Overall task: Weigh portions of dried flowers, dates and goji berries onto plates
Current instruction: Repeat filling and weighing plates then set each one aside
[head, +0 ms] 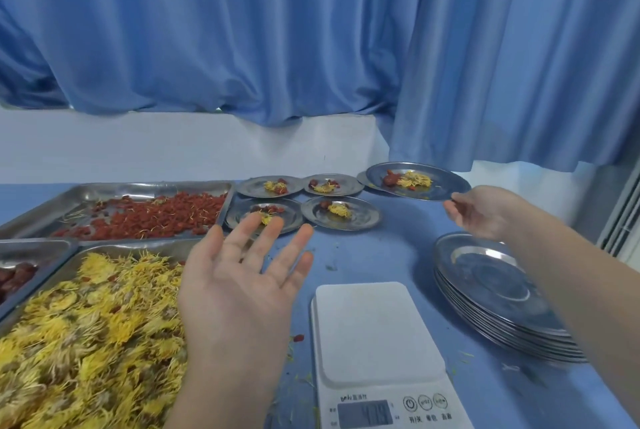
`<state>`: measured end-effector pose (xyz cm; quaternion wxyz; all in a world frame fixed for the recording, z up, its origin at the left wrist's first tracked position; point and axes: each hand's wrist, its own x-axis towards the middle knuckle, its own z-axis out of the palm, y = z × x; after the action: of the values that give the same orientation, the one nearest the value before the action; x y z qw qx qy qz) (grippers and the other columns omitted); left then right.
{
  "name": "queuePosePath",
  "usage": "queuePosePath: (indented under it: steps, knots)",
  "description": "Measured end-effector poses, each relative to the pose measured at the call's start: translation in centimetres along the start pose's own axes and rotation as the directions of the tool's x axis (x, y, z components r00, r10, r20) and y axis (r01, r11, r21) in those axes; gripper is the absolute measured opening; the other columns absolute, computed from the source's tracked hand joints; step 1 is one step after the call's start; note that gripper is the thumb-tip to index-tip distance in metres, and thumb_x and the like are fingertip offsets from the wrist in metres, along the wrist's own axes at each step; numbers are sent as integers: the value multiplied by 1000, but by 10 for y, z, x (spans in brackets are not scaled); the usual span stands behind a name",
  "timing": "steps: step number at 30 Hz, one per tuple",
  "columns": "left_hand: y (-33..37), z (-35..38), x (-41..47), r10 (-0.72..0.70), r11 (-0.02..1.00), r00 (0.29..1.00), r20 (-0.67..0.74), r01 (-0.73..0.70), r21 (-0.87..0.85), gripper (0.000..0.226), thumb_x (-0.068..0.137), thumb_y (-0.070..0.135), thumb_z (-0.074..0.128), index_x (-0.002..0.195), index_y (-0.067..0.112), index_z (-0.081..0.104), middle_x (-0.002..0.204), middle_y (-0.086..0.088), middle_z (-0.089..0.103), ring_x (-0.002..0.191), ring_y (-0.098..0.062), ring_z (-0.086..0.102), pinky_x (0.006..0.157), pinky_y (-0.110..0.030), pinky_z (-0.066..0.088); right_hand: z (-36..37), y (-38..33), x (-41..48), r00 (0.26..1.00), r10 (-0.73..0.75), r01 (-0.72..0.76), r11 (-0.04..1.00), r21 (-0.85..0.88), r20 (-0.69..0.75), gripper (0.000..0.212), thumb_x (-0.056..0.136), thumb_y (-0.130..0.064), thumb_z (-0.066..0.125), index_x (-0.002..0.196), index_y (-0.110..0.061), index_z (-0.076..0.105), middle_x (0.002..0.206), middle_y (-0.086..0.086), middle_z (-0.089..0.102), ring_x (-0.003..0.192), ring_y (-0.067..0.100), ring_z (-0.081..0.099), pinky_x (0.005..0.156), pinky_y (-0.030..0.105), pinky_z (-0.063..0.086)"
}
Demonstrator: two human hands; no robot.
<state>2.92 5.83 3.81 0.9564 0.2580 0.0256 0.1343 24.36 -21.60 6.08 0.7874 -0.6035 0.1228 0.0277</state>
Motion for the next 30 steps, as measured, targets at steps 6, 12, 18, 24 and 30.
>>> queuePosePath:
  steps: [6, 12, 18, 24, 30]
  knots:
    - [3, 1, 3, -55, 996, 997, 48, 58, -72, 49, 94, 49, 46, 126, 14, 59, 118, -16, 70, 101, -43, 68, 89, -52, 46, -16, 4, 48, 984, 21, -28, 999, -36, -175, 15, 100, 6, 34, 105, -3, 46, 78, 9, 48, 66, 17, 50, 36, 19, 50]
    - [2, 1, 4, -99, 993, 990, 101, 105, -53, 51, 90, 49, 47, 125, 15, 61, 117, -15, 70, 101, -41, 69, 86, -51, 46, -17, 10, 66, 978, 40, -63, 992, -111, -205, 22, 99, 8, 36, 81, -3, 43, 79, 11, 47, 69, 18, 50, 34, 20, 49]
    - [1, 2, 6, -90, 996, 988, 122, 91, -3, 56, 75, 46, 54, 121, 15, 63, 116, -13, 71, 100, -40, 69, 84, -49, 46, -11, 10, 73, 976, 74, -106, 983, -150, -206, 22, 99, 8, 34, 82, -3, 42, 82, 12, 47, 70, 21, 52, 36, 21, 51]
    - [2, 3, 6, -93, 996, 989, 114, 94, -5, 57, 74, 46, 54, 122, 17, 63, 116, -12, 71, 99, -40, 70, 82, -48, 46, -4, 9, 80, 967, 90, -142, 967, -211, -239, 19, 99, 10, 32, 87, -1, 43, 100, 14, 48, 74, 29, 55, 41, 21, 53]
    - [3, 4, 6, -98, 995, 989, 107, 99, -1, 56, 74, 45, 54, 121, 17, 63, 114, -12, 72, 98, -40, 70, 81, -47, 46, 7, 6, 82, 953, 85, -173, 940, -293, -291, 39, 94, 14, 35, 132, 6, 33, 138, 25, 42, 106, 39, 60, 42, 32, 56]
